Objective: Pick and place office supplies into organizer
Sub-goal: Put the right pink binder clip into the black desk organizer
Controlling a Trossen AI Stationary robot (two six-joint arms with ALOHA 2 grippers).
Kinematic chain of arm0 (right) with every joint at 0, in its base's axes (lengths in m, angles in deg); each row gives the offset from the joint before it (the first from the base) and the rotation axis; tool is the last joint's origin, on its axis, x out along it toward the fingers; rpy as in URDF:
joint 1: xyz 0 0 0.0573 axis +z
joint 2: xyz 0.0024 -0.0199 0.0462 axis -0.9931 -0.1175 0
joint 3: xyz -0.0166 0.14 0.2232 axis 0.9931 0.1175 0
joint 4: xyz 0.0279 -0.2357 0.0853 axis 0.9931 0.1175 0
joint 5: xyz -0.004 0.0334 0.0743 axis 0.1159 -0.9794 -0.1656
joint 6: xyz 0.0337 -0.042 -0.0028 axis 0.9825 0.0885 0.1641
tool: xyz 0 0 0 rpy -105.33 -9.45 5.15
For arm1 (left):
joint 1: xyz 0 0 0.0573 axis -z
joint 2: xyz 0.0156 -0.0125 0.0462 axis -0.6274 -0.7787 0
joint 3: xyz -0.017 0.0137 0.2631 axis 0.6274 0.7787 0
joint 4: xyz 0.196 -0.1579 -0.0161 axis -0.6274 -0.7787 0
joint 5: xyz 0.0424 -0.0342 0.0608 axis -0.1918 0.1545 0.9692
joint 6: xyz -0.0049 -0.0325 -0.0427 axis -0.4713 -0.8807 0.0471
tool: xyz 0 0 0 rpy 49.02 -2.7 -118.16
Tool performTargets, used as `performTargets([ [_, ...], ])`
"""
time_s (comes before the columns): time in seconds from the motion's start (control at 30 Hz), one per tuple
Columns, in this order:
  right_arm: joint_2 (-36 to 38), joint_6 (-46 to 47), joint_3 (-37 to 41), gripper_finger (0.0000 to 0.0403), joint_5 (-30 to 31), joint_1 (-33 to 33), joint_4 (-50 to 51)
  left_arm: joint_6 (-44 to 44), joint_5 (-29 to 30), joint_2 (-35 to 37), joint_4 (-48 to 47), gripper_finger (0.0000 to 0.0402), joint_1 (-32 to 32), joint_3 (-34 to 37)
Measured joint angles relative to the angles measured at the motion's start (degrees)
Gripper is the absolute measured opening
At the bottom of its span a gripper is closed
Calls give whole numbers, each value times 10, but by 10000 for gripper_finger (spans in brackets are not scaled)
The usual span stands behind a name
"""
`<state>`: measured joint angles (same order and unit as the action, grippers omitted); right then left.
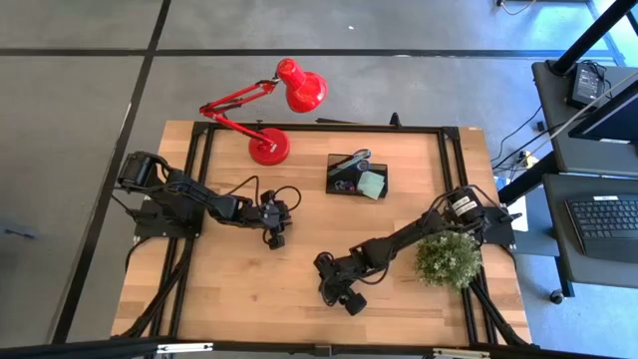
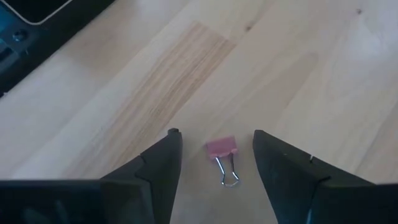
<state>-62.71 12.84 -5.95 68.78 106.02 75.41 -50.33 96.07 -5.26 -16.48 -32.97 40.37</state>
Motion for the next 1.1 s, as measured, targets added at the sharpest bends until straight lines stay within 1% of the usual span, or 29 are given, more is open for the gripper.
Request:
performTargets([
  [0.13, 0, -4, 0, 194, 14, 1, -1, 0, 0, 0, 0, 88, 0, 0],
  [0.47, -1, -30, 1, 109, 23, 0, -2, 0, 0, 0, 0, 88, 0, 0],
  [0.63, -1, -32, 1, 80, 25, 0, -2, 0, 0, 0, 0, 88, 0, 0],
  [0.8, -1, -27, 2, 68, 24, 0, -7, 0, 0, 0, 0, 88, 0, 0],
  [0.97, 5, 22, 2, 69, 23, 0, -21, 0, 0, 0, 0, 88, 0, 0],
  [1.1, 33, 41, -14, 66, 25, 0, 28, 0, 0, 0, 0, 88, 0, 0],
])
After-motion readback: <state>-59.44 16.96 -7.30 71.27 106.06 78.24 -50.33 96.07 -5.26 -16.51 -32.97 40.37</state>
